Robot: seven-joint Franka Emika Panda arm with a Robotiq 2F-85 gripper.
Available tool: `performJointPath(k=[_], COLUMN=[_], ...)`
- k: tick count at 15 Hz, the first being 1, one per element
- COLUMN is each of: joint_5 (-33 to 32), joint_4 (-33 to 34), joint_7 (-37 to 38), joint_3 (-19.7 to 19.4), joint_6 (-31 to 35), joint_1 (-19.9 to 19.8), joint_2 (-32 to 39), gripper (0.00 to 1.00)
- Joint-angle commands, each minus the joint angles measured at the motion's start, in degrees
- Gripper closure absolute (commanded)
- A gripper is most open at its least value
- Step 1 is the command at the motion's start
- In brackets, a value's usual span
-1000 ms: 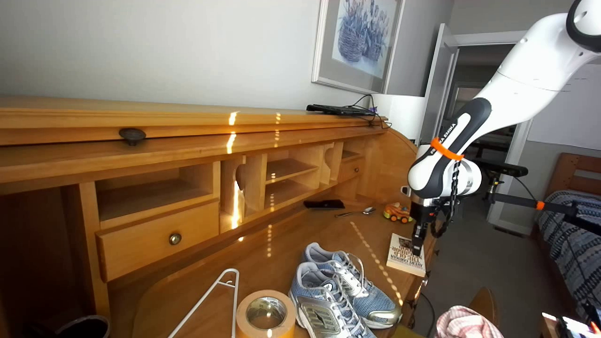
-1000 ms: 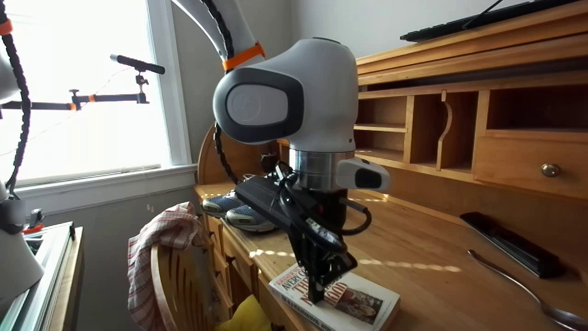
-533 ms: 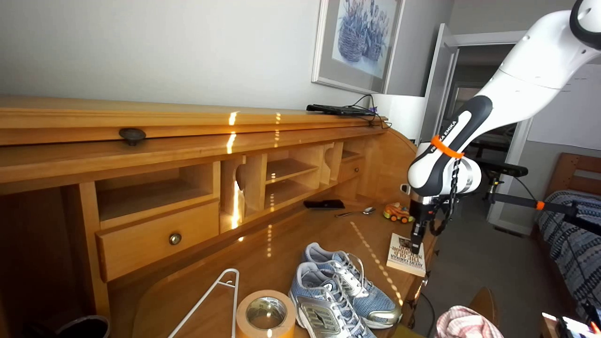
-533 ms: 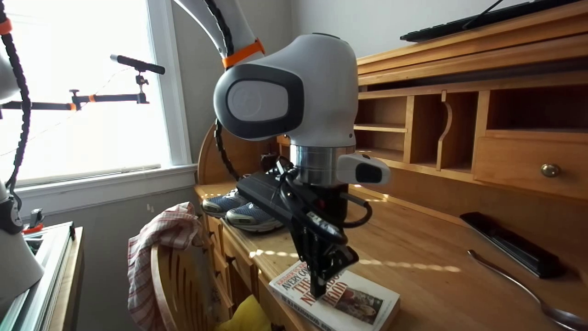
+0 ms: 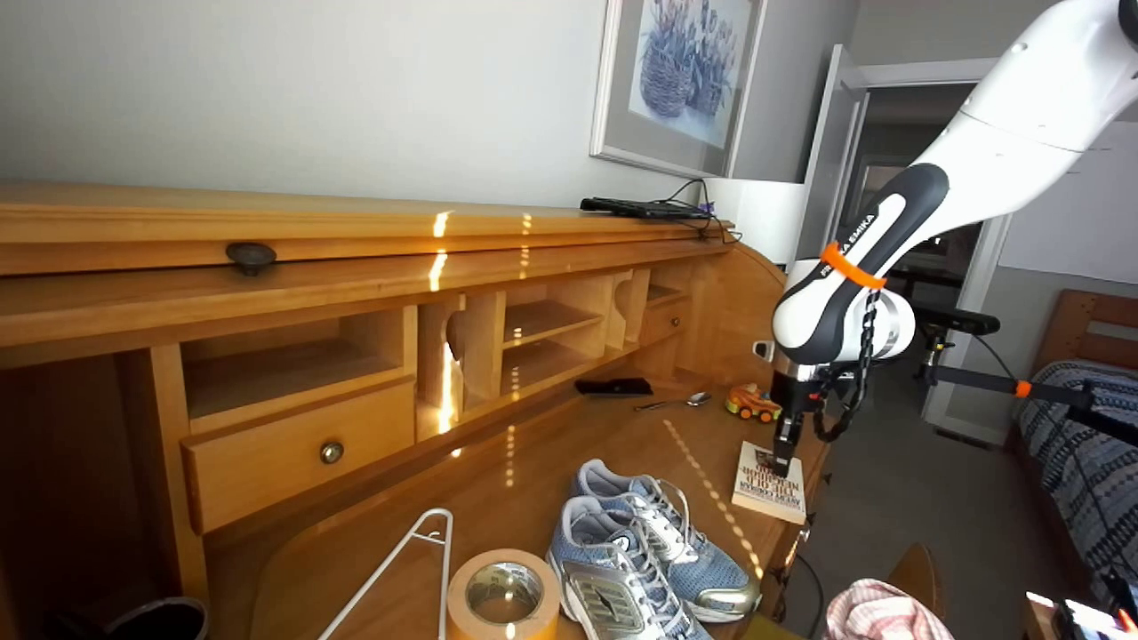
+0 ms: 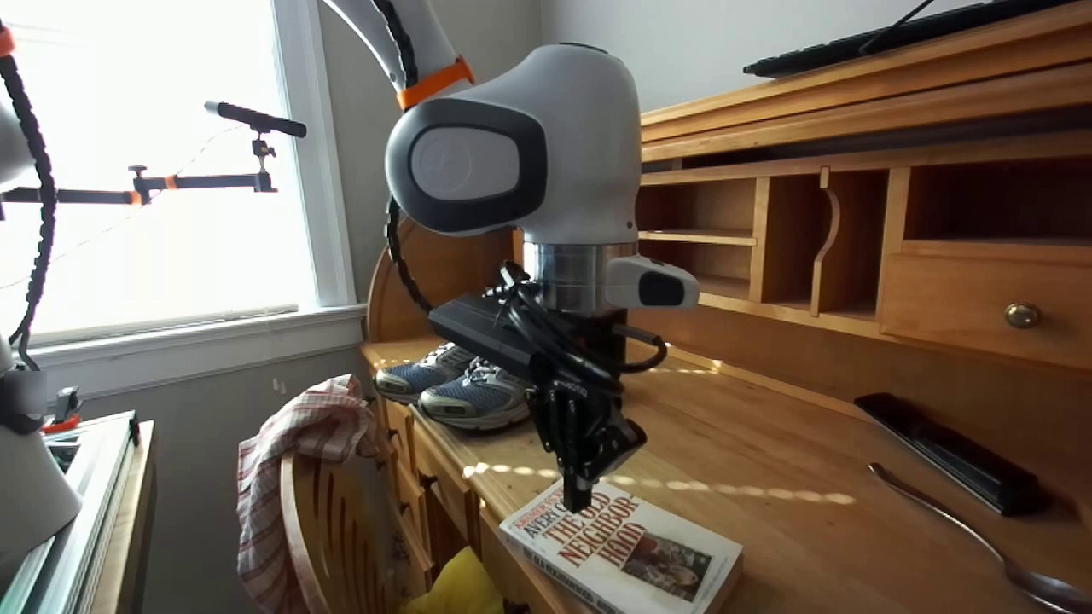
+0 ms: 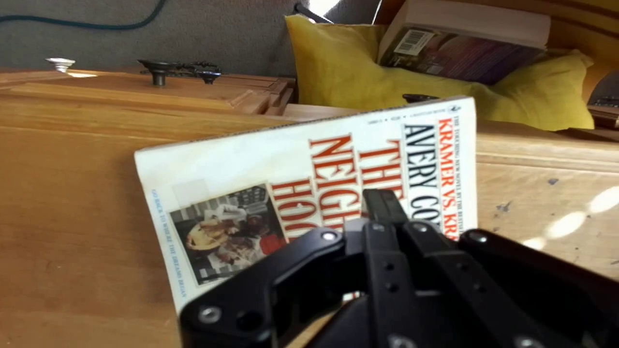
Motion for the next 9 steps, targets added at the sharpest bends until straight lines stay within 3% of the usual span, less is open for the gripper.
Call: performJointPath(k=[1, 8, 9], joint_5=[-2.32, -9.68, -11.29], joint_4=[-4.16, -9.28, -9.90], joint_7=[1.24, 3.67, 4.40], joint_3=[-0.65, -2.47, -2.87], joint_6=[-1.25, -0.77, -0.64], joint_1=[2.66, 8.02, 8.77], joint_2=[-3.53, -5.62, -5.82], gripper=[1.00, 1.00, 0.95])
